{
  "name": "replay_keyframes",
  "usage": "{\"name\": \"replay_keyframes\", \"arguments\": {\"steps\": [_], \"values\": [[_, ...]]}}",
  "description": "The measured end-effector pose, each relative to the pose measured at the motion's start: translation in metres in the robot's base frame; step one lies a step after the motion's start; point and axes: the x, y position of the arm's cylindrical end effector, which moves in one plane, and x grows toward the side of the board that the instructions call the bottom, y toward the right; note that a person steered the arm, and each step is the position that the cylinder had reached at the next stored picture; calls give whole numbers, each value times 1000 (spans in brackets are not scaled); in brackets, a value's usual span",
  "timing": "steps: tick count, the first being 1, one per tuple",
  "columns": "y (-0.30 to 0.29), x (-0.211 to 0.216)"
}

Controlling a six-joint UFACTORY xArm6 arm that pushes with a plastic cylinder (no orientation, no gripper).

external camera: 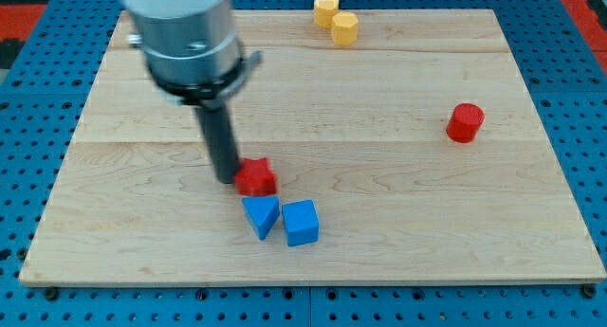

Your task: Move the red star left to the red circle

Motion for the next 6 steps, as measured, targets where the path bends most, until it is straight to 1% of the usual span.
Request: {"name": "replay_keyframes", "arguments": {"steps": [1, 2, 3, 4, 5, 6], "values": [[-54, 11], [8, 24], [109, 17], [159, -28], [160, -43], [116, -23]]}}
